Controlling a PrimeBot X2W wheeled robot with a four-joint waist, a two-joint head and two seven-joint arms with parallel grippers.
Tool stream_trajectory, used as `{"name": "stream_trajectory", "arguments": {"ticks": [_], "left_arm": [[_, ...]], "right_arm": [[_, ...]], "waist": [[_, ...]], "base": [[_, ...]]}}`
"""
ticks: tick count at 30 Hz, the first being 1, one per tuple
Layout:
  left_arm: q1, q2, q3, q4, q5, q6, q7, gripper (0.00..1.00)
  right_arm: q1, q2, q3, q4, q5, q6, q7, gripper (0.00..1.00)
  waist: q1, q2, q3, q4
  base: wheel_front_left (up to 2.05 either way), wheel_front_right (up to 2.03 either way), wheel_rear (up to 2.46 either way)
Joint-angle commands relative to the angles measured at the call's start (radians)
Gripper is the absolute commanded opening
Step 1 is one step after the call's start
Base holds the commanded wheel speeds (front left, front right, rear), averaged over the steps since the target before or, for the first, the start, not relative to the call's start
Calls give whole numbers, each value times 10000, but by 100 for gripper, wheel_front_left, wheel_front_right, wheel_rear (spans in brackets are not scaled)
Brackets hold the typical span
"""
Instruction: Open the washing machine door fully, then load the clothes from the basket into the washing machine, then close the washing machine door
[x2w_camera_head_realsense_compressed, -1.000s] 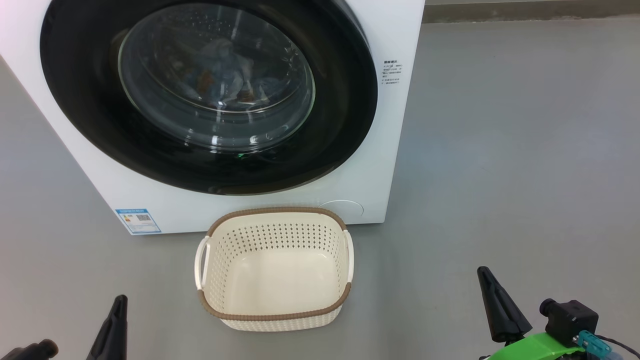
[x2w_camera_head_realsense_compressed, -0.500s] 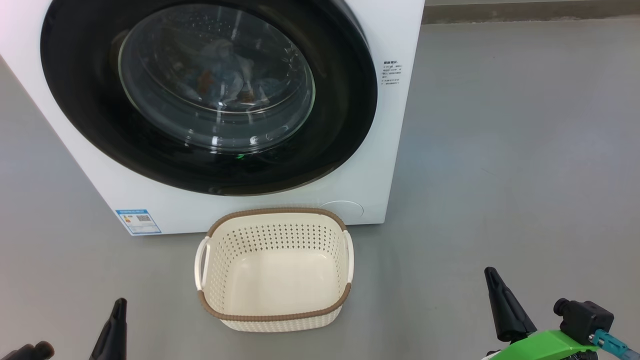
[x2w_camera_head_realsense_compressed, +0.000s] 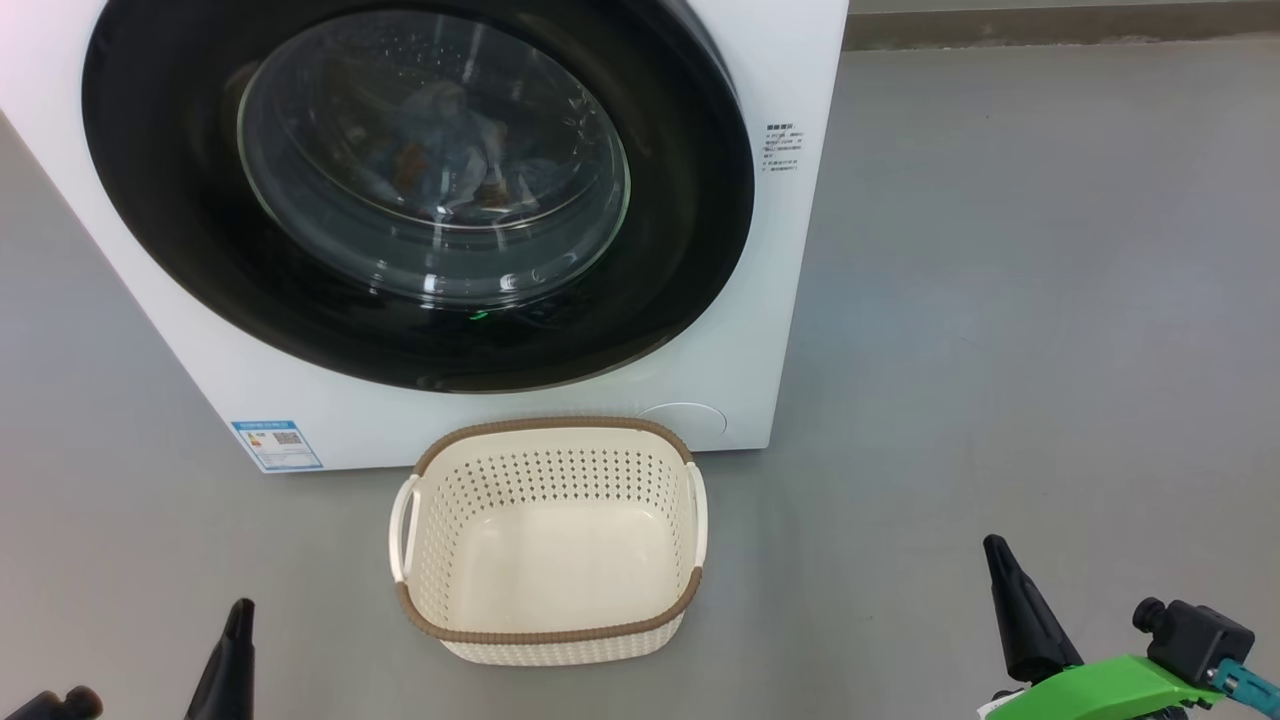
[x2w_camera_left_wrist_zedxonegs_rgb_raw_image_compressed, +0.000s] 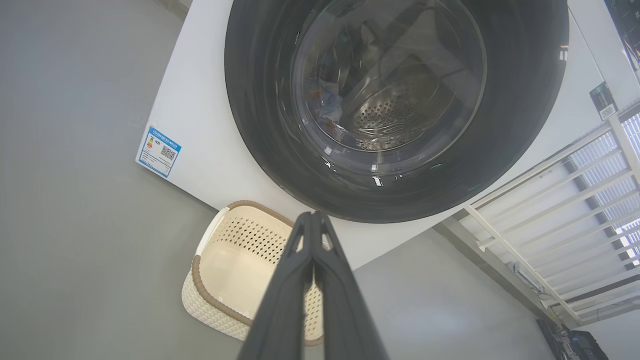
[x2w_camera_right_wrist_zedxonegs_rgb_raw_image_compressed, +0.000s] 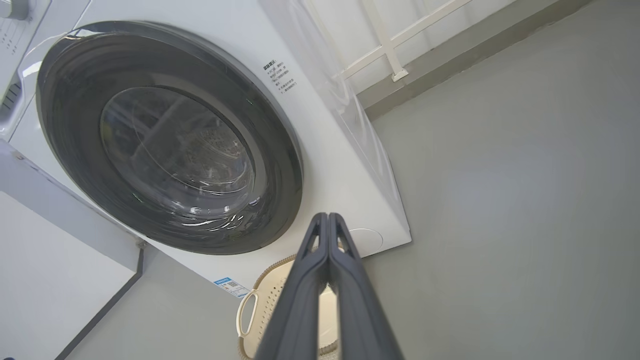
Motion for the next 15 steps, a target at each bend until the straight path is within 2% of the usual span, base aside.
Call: {"name": "stream_trajectory", "arguments": {"ticks": [1,15], "left_arm": [[-512,109,273,-149,-199,-9,84,0],[-677,-164,520,4,-1088,-12,459,0]], "right_arm": [[-446,-101,8,-210,372,-7,57,0],[-533,-131,-95,-156,1864,-9,410,0]], "waist": [[-1,0,-3,0],[-1,0,-29,-3]], "base": [[0,0,0],[0,0,0]]}}
